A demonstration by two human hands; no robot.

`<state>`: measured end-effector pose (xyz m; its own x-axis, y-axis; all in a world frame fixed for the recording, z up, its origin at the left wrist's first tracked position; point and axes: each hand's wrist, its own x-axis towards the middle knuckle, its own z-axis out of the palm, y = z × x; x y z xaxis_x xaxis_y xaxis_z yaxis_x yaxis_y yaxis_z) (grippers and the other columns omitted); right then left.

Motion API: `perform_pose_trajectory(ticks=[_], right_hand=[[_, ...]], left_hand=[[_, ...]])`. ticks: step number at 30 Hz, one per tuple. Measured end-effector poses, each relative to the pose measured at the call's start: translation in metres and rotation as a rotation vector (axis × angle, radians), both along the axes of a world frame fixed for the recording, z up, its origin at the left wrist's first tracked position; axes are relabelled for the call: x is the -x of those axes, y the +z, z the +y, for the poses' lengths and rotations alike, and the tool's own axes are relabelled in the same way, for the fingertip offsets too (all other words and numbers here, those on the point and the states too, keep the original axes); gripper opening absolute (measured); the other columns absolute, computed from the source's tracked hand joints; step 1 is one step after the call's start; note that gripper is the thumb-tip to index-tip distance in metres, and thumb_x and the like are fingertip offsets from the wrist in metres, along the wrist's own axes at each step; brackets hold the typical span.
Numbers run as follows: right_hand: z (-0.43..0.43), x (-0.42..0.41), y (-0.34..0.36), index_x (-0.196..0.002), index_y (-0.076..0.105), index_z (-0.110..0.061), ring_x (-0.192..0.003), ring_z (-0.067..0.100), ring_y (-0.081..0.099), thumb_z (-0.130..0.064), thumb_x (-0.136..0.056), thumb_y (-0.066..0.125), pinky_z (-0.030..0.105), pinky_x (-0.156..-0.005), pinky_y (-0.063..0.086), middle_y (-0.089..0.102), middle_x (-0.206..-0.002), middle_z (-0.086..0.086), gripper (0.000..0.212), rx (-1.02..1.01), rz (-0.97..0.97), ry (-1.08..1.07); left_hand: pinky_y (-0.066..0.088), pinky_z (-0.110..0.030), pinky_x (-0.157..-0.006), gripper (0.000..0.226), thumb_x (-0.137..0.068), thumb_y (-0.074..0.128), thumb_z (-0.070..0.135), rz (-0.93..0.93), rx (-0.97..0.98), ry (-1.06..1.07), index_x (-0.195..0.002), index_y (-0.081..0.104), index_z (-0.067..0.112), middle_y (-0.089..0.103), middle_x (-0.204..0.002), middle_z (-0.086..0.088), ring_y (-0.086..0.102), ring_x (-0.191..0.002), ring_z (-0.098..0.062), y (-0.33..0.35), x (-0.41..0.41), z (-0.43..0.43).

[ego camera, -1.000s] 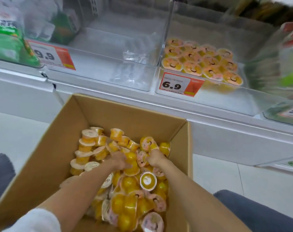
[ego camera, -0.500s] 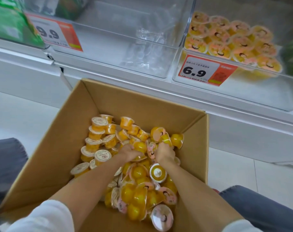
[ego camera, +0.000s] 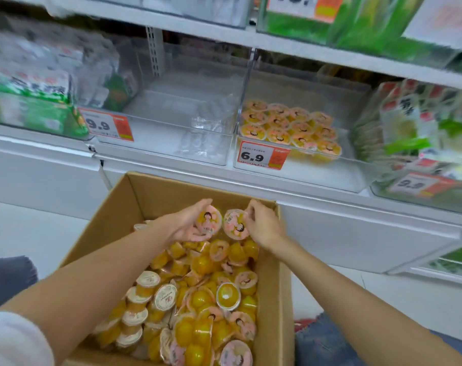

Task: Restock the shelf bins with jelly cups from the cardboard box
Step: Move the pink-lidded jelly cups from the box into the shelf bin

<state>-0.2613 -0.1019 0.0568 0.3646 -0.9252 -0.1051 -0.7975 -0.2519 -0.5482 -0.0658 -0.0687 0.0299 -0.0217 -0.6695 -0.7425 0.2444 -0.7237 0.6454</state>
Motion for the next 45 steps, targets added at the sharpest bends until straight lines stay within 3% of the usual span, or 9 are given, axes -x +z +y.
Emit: perform_pose_trajectory(ticks=[4,8,14,19,27,34,40,43,45], right_hand=[[-0.004,0.012,0.058,-0.089,0.043,-0.016,-0.076,0.027,0.061,-0.017,-0.097,0.044,0.045,-0.069,0.051,0.062,-0.079,0.006,0.008,0.133,-0.096,0.002],[-0.022,0.024,0.117,-0.092,0.046,-0.015,-0.076,0.029,0.061,-0.018,-0.096,0.045,0.047,-0.07,0.051,0.062,-0.081,0.008,0.005,0.293,-0.203,-0.012],[-0.081,0.056,0.173,-0.082,0.052,-0.02,-0.082,0.027,0.063,-0.013,-0.087,0.049,0.039,-0.074,0.05,0.066,-0.082,0.005,0.009,0.338,-0.401,-0.282],[-0.123,0.066,0.175,-0.088,0.059,-0.013,-0.084,0.02,0.055,-0.01,-0.087,0.049,0.025,-0.069,0.037,0.06,-0.085,-0.001,0.011,0.27,-0.434,-0.398],[-0.166,0.066,0.128,-0.062,0.058,-0.015,-0.072,0.032,0.065,-0.002,-0.082,0.057,0.045,-0.076,0.056,0.067,-0.075,0.013,0.024,-0.084,-0.539,-0.506],[-0.173,0.057,0.131,-0.087,0.059,0.005,-0.062,0.022,0.064,0.006,-0.091,0.055,0.032,-0.055,0.058,0.064,-0.079,0.015,0.006,-0.358,-0.484,-0.395],[-0.173,0.047,0.131,-0.112,0.054,0.009,-0.079,0.035,0.071,0.005,-0.09,0.058,0.037,-0.055,0.061,0.059,-0.119,0.022,0.023,-0.482,-0.266,-0.301],[-0.172,0.046,0.132,-0.102,0.06,0.003,-0.077,0.026,0.072,0.0,-0.085,0.066,0.034,-0.067,0.061,0.069,-0.099,0.016,0.018,-0.439,-0.059,-0.246],[-0.168,0.048,0.137,-0.086,0.057,-0.006,-0.062,0.018,0.068,-0.003,-0.088,0.063,0.023,-0.052,0.055,0.067,-0.078,0.009,0.007,-0.34,0.11,-0.228]], left_hand=[[0.042,-0.023,-0.053,0.06,-0.081,0.055,0.068,-0.168,0.157,-0.045,-0.113,0.061,0.018,0.063,-0.089,-0.006,0.051,-0.063,-0.015,0.064,0.022,-0.014],[0.04,-0.024,-0.055,0.058,-0.067,0.07,0.065,-0.54,0.404,-0.054,-0.088,0.061,0.011,0.061,-0.076,-0.004,0.053,-0.06,-0.017,0.125,0.043,-0.031],[0.051,-0.035,-0.081,0.059,-0.069,0.082,0.042,-0.977,0.794,-0.14,-0.11,0.052,0.013,0.062,-0.101,0.0,0.06,-0.093,-0.017,0.21,0.066,-0.07],[0.046,-0.028,-0.077,0.06,-0.066,0.081,0.049,-1.305,0.76,-0.534,-0.111,0.058,0.015,0.063,-0.107,0.0,0.058,-0.095,-0.019,0.233,0.078,-0.139],[0.05,-0.035,-0.096,0.06,-0.085,0.064,0.044,-1.461,0.244,-1.311,-0.137,0.052,0.018,0.052,-0.137,-0.003,0.056,-0.112,-0.022,0.188,0.076,-0.205],[0.046,-0.034,-0.1,0.063,-0.081,0.071,0.045,-1.374,0.312,-1.292,-0.138,0.047,0.033,0.039,-0.143,0.004,0.048,-0.125,-0.023,0.176,0.064,-0.209],[0.046,-0.029,-0.08,0.025,-0.086,0.068,0.031,-1.526,0.52,-1.144,-0.106,0.058,0.018,0.059,-0.12,-0.005,0.056,-0.1,-0.023,0.164,0.066,-0.2],[0.046,-0.028,-0.075,0.016,-0.087,0.066,0.013,-1.559,0.56,-1.067,-0.102,0.064,0.01,0.063,-0.115,-0.008,0.054,-0.088,-0.021,0.163,0.067,-0.196],[0.054,-0.03,-0.079,0.021,-0.086,0.065,0.005,-1.525,0.517,-1.048,-0.107,0.067,0.004,0.066,-0.112,-0.011,0.062,-0.085,-0.023,0.166,0.068,-0.195]])
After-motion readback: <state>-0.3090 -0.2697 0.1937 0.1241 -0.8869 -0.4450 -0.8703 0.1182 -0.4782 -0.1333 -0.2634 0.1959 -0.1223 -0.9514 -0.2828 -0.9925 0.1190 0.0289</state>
